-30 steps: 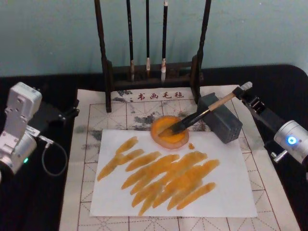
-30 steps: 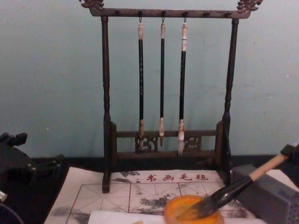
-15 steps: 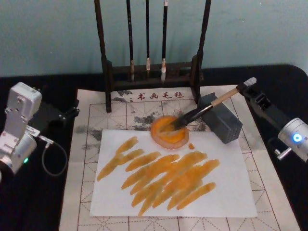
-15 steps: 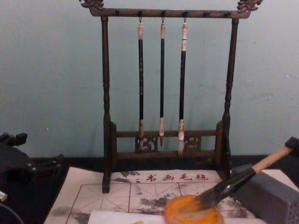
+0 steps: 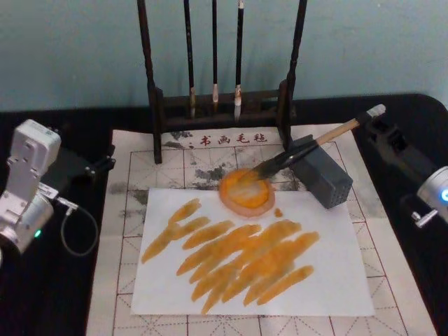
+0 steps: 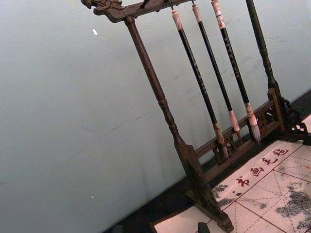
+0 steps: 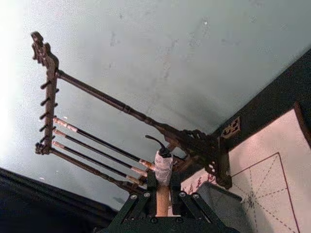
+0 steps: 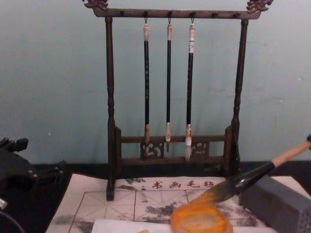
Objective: Pick up the brush from the inkstone, write on the paper, then place the brush back to its original position.
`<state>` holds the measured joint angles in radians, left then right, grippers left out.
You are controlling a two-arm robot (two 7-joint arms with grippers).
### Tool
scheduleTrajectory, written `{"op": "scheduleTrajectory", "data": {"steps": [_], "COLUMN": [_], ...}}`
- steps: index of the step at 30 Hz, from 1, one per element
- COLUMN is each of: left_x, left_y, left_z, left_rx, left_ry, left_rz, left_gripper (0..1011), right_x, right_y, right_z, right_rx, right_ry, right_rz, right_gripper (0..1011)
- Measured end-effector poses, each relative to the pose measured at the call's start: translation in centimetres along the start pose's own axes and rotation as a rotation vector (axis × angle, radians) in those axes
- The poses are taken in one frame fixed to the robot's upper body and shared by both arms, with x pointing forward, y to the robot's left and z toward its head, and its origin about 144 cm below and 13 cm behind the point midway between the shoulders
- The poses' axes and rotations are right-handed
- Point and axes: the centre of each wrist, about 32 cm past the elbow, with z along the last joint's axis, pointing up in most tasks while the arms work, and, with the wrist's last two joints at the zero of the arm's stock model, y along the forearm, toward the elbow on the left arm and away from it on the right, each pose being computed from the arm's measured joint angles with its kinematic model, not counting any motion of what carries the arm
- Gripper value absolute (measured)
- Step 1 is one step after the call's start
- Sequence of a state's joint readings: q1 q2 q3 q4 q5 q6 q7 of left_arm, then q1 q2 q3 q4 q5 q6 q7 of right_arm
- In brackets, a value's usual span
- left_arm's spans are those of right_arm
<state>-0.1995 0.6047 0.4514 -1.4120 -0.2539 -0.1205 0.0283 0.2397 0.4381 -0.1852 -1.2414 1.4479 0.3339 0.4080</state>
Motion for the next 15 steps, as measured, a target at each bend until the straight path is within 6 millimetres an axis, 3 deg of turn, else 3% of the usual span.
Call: {"op": "scheduleTrajectory", "data": {"steps": [15], "left_x": [0.0], "left_y": [0.0], "left_z": [0.0], "left_rx": [0.0], "left_ry": [0.0], "left_rz": [0.0], "left_gripper": [1001], "right_x": [-0.6], "right_y": [-1.8], "right_z": [1.9], "right_rx": [0.026], "right_ry": [-0.038], "right_rz": [0.017], "right_gripper": [184]}}
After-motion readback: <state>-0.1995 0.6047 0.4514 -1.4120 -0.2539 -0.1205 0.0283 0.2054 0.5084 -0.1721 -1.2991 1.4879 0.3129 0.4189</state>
